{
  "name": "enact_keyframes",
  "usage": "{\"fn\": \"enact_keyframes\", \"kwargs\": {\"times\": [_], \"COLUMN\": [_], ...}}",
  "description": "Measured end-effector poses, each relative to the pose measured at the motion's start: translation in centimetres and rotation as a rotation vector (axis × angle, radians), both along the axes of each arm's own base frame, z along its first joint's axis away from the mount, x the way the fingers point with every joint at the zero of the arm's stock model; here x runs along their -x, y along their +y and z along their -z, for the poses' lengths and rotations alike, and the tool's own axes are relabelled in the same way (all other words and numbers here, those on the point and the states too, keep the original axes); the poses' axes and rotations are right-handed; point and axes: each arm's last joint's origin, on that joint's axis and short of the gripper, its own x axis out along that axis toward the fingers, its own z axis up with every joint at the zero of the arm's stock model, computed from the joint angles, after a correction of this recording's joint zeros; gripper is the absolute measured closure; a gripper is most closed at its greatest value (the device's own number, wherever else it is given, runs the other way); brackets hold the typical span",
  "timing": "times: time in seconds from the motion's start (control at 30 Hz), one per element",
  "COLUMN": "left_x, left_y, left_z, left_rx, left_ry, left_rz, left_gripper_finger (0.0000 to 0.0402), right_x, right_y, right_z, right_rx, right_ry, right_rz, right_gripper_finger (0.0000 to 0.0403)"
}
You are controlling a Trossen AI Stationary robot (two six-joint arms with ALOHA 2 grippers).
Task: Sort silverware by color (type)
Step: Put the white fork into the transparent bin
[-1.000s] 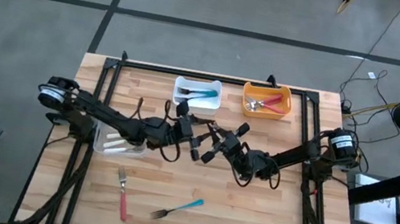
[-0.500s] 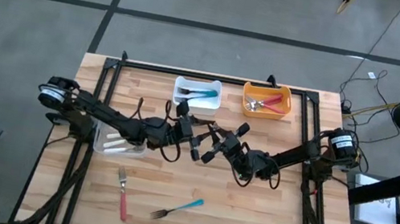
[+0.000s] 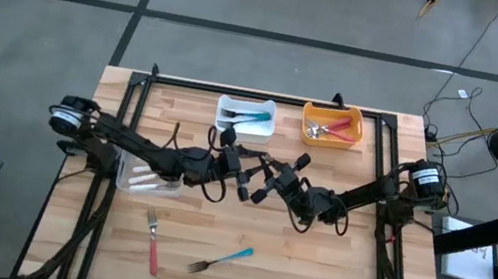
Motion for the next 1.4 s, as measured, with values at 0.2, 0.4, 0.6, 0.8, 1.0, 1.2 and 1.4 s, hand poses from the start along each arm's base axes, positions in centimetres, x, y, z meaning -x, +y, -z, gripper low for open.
{"fn": "enact_keyframes", "kwargs": {"times": [0.2,0.4,0.6,0.8,1.0,1.2,1.4], "left_x": [-0.4,-0.4,-0.4,-0.4,-0.3,0.1,1.2], "left_y": [0.0,0.0,0.0,0.0,0.0,0.1,0.3], "left_z": [0.6,0.6,0.6,0.6,0.5,0.0,-1.1], "left_rx": [0.015,0.015,0.033,0.048,0.044,0.036,0.028], "left_ry": [-0.009,-0.013,-0.02,-0.025,-0.024,0.01,0.067], "left_rz": [0.019,0.018,0.018,0.019,0.018,-0.008,-0.011], "left_gripper_finger": [0.0293,0.0312,0.0378,0.0397,0.0401,0.04,0.0401], "right_x": [0.0,0.0,0.0,0.0,0.0,0.1,0.1], "right_y": [0.0,0.0,0.0,0.0,0.0,-0.1,-0.1], "right_z": [0.1,0.1,0.1,0.1,0.1,0.0,-0.1], "right_rx": [0.002,0.002,-0.009,-0.007,-0.007,-0.01,-0.013], "right_ry": [0.01,0.009,0.001,0.003,0.003,0.001,-0.003], "right_rz": [0.0,0.001,0.005,0.006,0.007,0.017,0.024], "right_gripper_finger": [0.0378,0.0378,0.0357,0.0363,0.0352,0.0324,0.0288]}}
